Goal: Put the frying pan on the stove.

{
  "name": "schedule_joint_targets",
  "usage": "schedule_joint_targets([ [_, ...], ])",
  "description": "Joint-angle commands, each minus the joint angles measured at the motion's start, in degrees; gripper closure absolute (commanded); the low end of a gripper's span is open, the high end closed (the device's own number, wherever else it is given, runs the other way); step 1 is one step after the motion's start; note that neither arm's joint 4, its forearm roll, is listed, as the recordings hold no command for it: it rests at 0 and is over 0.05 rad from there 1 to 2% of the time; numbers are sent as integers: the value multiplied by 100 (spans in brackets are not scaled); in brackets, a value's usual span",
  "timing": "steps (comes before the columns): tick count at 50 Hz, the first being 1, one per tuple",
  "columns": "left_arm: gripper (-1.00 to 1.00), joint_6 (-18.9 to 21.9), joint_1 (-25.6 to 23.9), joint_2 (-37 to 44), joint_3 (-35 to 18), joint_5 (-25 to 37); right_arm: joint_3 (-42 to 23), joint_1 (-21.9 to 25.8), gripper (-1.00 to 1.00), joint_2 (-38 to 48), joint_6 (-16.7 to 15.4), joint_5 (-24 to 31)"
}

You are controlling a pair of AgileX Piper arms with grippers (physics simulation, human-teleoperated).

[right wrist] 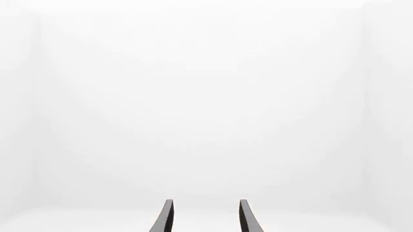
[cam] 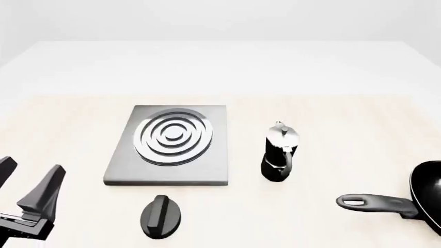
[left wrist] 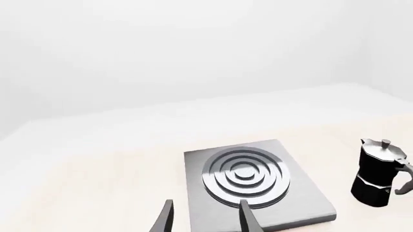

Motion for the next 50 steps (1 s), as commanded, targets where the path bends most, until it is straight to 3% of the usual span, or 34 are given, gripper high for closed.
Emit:
schedule_joint_targets([
  [1, -100, 54, -364, 370, -304, -99, -1068, 75, -100, -1, -19, 463],
  [11, -100, 128, -719, 803, -542, -274, -1850, 132, -100, -1, 2, 796],
  [28, -100, 226, -1642, 2263, -1097, -1071, -2977, 46, -100, -1, 129, 1262],
  [50, -100, 480, -2522, 3579, -1836, -1520, -3603, 73, -100, -1, 143, 1575],
])
